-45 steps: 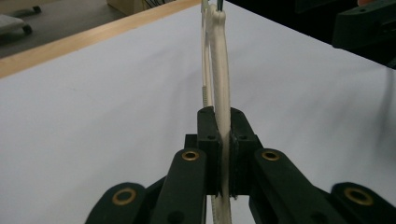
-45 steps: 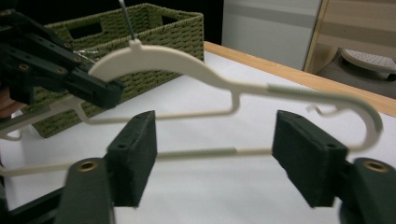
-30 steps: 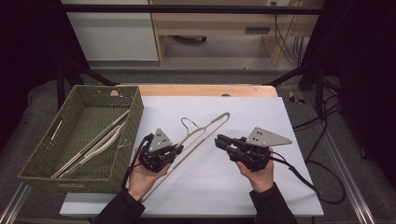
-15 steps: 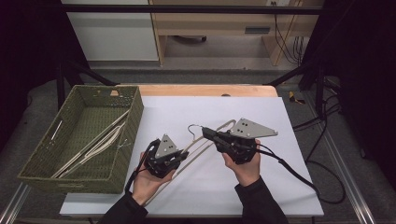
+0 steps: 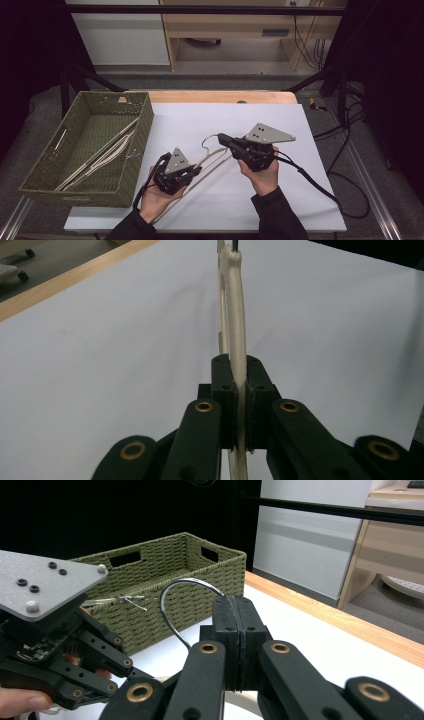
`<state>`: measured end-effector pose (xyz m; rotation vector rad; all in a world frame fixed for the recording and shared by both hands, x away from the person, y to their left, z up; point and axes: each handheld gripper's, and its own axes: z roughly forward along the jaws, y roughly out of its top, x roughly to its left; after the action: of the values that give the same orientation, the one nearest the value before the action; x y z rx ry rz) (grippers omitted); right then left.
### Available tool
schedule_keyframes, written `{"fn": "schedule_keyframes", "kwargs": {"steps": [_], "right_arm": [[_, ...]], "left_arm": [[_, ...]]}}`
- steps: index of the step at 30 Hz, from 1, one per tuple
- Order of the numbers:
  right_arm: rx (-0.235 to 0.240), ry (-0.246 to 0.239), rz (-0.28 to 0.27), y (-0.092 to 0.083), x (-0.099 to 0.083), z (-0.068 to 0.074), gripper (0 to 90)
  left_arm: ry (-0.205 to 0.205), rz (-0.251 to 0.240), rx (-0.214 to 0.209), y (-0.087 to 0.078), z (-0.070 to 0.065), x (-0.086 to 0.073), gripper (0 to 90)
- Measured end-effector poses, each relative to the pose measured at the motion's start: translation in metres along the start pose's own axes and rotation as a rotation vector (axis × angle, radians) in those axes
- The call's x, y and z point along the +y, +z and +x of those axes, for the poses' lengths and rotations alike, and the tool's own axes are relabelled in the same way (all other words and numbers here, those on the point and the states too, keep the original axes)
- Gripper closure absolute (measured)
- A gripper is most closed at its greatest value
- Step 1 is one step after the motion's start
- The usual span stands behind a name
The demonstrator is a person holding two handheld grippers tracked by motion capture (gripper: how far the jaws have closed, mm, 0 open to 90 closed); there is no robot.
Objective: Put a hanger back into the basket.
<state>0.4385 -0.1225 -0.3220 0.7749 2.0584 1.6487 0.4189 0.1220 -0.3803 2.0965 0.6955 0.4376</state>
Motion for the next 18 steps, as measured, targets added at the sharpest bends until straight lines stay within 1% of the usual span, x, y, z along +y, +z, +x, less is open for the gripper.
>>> {"fn": "schedule_keyframes", "kwargs": {"steps": [2,4,7,8,10,12,13,14,15,18], "right_arm": [[0.001,-0.009,0.002,-0.001,-0.001,0.001,90.0],[0.002,-0.014,-0.004,-0.005,-0.002,0.001,87.4],[0.005,-0.011,-0.012,-0.013,-0.007,-0.001,81.1],[0.001,-0.007,-0.011,-0.016,-0.009,-0.002,78.1],[-0.007,0.004,-0.005,-0.022,-0.017,-0.006,71.7],[-0.022,0.018,0.002,-0.029,-0.025,-0.011,62.1],[-0.031,0.026,0.013,-0.032,-0.030,-0.014,59.9],[-0.038,0.032,0.013,-0.036,-0.035,-0.017,56.8],[-0.047,0.041,0.017,-0.039,-0.039,-0.020,52.7],[-0.083,0.062,0.045,-0.047,-0.053,-0.029,38.6]], "left_arm": [[0.003,-0.002,-0.003,-0.002,0.000,0.000,86.0],[0.000,-0.009,-0.005,-0.005,0.001,0.000,86.0],[-0.002,-0.028,0.006,-0.014,0.004,0.002,86.0],[-0.006,-0.037,0.007,-0.018,0.006,0.004,86.0],[-0.007,-0.056,0.022,-0.028,0.009,0.009,86.0],[0.010,-0.074,0.044,-0.040,0.012,0.016,86.0],[0.018,-0.082,0.057,-0.045,0.013,0.020,86.0],[0.028,-0.089,0.070,-0.051,0.015,0.025,86.0],[0.048,-0.085,0.079,-0.058,0.017,0.030,86.0],[0.080,-0.097,0.111,-0.074,0.021,0.042,86.1]]}}
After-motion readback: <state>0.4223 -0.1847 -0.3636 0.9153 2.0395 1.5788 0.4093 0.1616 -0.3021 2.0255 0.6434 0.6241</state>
